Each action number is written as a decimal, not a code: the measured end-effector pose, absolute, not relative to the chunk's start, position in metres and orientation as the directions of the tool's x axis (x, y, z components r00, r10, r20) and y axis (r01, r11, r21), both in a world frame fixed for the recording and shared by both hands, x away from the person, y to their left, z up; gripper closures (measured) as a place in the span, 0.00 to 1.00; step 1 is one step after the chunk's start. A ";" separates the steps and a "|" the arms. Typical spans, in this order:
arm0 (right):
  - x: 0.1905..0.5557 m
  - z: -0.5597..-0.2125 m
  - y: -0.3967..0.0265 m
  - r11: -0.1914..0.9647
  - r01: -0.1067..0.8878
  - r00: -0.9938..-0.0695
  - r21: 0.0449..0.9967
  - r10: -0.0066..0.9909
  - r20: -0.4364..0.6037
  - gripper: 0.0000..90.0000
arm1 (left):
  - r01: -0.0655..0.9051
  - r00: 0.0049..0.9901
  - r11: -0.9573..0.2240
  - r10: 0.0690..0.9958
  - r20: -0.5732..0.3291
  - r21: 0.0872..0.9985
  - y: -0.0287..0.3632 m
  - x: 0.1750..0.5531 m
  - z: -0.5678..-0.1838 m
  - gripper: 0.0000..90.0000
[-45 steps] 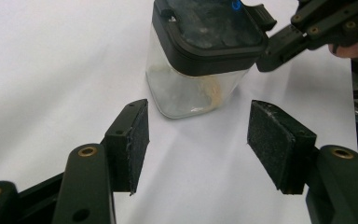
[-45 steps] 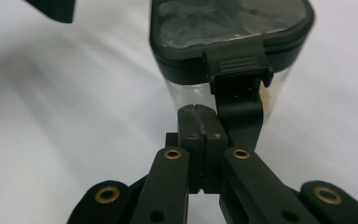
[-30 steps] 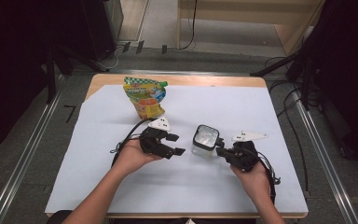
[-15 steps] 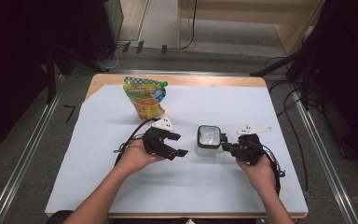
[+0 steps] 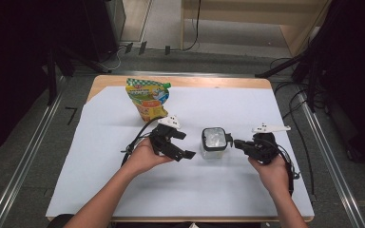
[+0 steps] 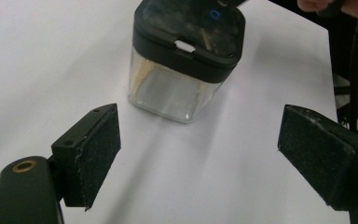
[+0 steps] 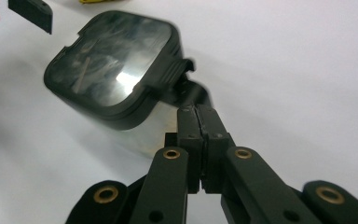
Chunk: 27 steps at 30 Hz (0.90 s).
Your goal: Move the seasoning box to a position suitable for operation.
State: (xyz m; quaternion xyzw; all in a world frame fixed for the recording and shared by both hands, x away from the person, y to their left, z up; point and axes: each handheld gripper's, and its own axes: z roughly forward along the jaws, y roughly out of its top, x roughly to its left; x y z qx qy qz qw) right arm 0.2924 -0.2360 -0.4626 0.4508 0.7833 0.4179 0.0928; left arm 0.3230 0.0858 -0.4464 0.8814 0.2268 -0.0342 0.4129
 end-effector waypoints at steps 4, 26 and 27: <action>0.303 -0.460 -0.241 0.254 0.633 -0.571 0.731 0.791 0.219 1.00 | 0.350 0.930 -0.630 0.323 -0.176 0.693 0.071 0.326 -0.444 0.16; 0.322 -0.475 -0.234 0.291 0.654 -0.586 0.699 0.779 0.223 1.00 | 0.296 0.954 -0.658 0.243 -0.177 0.692 0.036 0.354 -0.459 0.16; 0.322 -0.475 -0.234 0.290 0.655 -0.584 0.698 0.780 0.224 1.00 | 0.289 0.955 -0.662 0.245 -0.165 0.692 0.034 0.354 -0.460 0.16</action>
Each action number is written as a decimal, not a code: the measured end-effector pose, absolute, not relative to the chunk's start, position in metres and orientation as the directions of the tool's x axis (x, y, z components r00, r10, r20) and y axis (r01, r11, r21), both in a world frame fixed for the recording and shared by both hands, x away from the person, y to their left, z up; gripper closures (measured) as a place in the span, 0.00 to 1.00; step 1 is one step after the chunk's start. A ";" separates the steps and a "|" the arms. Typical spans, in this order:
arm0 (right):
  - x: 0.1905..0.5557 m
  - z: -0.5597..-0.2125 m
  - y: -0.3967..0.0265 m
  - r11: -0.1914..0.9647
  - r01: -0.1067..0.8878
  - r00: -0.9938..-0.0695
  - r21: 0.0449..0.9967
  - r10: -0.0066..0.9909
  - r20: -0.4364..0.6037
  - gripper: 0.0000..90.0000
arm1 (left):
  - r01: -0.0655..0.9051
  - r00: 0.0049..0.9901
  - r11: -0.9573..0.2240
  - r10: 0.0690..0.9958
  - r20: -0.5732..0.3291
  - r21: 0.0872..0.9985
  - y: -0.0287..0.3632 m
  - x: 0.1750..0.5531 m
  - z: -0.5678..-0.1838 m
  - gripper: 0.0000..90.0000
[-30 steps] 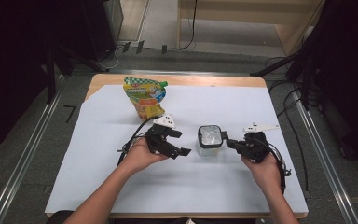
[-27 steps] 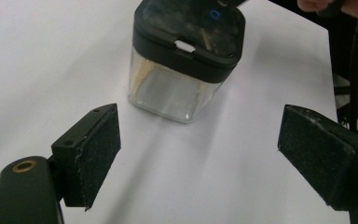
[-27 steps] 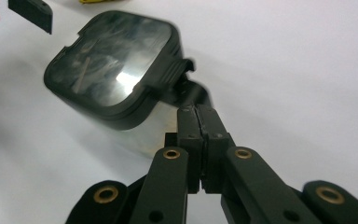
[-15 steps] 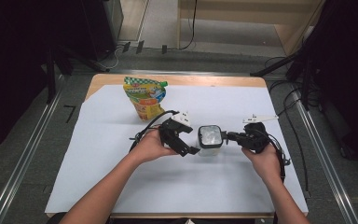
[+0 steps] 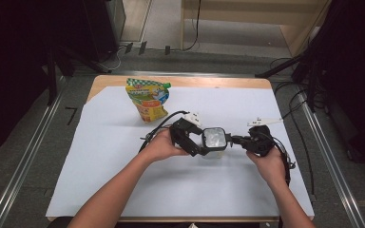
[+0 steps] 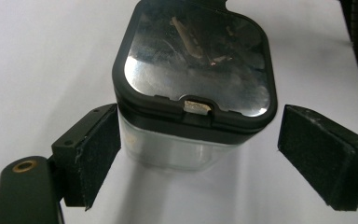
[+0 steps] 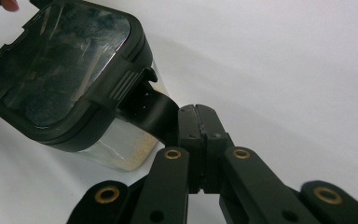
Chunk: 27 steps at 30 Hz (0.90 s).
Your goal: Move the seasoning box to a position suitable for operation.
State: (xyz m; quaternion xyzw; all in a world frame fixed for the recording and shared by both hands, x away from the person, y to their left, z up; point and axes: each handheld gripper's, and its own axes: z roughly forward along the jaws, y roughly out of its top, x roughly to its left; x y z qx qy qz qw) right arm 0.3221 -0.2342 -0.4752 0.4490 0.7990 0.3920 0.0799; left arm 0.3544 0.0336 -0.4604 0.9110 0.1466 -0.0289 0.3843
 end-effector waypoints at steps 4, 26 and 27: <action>0.322 -0.475 -0.234 0.288 0.656 -0.583 0.698 0.781 0.225 1.00 | 0.290 0.955 -0.656 0.249 -0.163 0.697 0.029 0.356 -0.465 0.16; 0.322 -0.478 -0.235 0.262 0.666 -0.568 0.698 0.786 0.246 1.00 | 0.246 0.966 -0.703 0.234 -0.110 0.667 0.017 0.358 -0.457 0.18; 0.322 -0.478 -0.235 0.263 0.666 -0.568 0.698 0.786 0.245 1.00 | 0.247 0.966 -0.703 0.232 -0.112 0.667 0.017 0.359 -0.457 0.18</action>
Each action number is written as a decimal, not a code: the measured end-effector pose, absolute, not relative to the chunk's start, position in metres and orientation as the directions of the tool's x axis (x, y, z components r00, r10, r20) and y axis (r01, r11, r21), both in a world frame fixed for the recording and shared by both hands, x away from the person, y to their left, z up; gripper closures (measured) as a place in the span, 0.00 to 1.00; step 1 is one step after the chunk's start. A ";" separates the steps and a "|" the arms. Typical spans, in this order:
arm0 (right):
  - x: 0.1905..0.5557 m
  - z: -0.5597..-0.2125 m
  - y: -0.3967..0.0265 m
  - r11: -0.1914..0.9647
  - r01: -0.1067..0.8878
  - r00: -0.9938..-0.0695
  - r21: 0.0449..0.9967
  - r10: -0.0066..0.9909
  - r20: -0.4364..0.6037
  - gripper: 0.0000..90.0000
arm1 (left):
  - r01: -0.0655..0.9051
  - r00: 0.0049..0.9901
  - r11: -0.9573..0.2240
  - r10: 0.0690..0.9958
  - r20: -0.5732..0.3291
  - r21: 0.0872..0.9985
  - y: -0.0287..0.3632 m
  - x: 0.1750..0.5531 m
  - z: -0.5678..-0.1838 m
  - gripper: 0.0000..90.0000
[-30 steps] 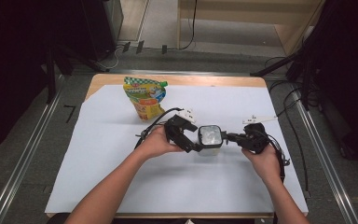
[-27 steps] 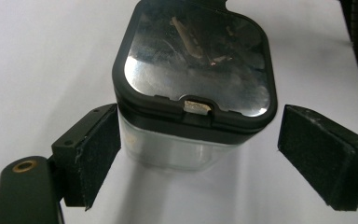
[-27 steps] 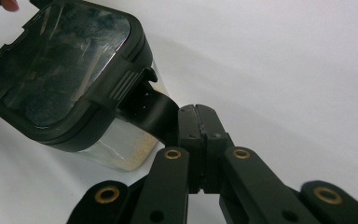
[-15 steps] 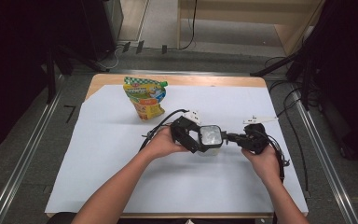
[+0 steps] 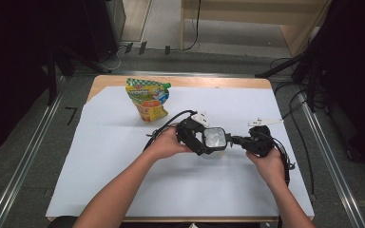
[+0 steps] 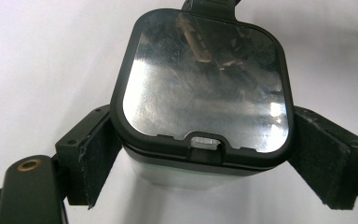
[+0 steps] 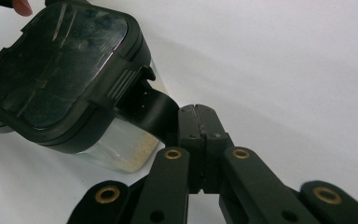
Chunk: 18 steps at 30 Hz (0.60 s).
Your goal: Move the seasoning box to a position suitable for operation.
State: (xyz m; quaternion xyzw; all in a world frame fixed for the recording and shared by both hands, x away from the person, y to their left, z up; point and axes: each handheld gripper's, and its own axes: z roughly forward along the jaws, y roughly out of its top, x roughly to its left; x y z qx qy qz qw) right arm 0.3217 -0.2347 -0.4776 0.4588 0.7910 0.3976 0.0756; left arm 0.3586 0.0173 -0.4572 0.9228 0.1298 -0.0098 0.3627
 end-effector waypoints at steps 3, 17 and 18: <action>0.322 -0.478 -0.235 0.263 0.665 -0.568 0.699 0.786 0.244 1.00 | 0.248 0.966 -0.700 0.235 -0.112 0.670 0.017 0.358 -0.457 0.18; 0.322 -0.479 -0.233 0.263 0.674 -0.560 0.690 0.792 0.245 1.00 | 0.202 0.975 -0.714 0.212 -0.069 0.670 0.014 0.357 -0.441 0.19; 0.322 -0.479 -0.233 0.263 0.675 -0.559 0.690 0.792 0.245 1.00 | 0.199 0.975 -0.712 0.211 -0.066 0.673 0.013 0.357 -0.440 0.19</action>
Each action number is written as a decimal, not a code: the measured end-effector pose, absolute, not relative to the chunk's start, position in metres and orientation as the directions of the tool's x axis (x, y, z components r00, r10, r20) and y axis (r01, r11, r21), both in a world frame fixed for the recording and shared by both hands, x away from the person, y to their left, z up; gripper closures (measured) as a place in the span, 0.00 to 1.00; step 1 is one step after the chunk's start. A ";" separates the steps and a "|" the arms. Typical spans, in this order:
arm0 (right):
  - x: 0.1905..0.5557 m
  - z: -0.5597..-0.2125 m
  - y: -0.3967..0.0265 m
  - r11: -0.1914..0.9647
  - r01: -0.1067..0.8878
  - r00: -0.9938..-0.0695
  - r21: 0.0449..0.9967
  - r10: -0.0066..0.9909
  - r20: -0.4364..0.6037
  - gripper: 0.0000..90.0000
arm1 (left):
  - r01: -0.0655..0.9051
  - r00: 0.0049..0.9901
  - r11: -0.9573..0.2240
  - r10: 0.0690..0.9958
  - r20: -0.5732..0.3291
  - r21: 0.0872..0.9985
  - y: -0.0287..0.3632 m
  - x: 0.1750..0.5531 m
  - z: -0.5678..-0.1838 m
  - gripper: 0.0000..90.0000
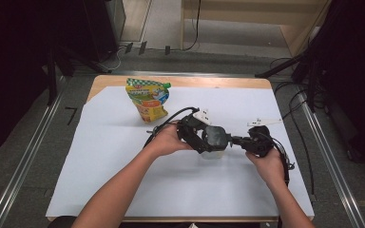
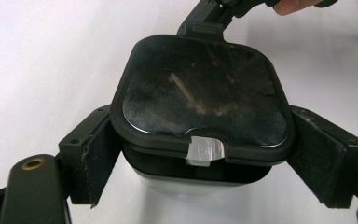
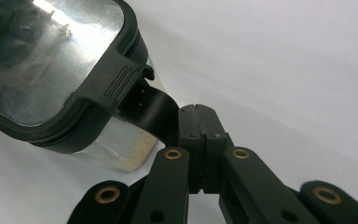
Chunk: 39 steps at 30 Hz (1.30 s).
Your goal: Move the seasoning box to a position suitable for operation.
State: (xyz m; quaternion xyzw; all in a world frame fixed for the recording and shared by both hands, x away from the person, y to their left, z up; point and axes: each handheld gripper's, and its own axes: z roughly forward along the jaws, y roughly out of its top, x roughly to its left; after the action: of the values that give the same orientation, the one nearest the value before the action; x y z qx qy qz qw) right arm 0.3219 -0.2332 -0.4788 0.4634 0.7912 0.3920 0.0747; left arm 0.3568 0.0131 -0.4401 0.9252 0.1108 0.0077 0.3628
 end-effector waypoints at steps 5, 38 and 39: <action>0.322 -0.479 -0.233 0.263 0.675 -0.560 0.689 0.791 0.246 1.00 | 0.192 0.976 -0.713 0.208 -0.058 0.674 0.011 0.357 -0.435 0.19; 0.320 -0.477 -0.232 0.272 0.661 -0.581 0.700 0.776 0.247 1.00 | 0.151 0.988 -0.725 0.087 -0.129 0.672 -0.029 0.343 -0.397 0.92; 0.320 -0.477 -0.232 0.270 0.661 -0.580 0.700 0.776 0.249 1.00 | 0.150 0.988 -0.726 0.085 -0.130 0.672 -0.030 0.344 -0.397 0.92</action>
State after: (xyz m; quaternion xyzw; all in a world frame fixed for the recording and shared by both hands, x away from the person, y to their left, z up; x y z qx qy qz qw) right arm 0.3195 -0.2320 -0.4767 0.4528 0.7935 0.4002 0.0716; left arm 0.3436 -0.0296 -0.3967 0.9278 0.0633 -0.0450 0.3650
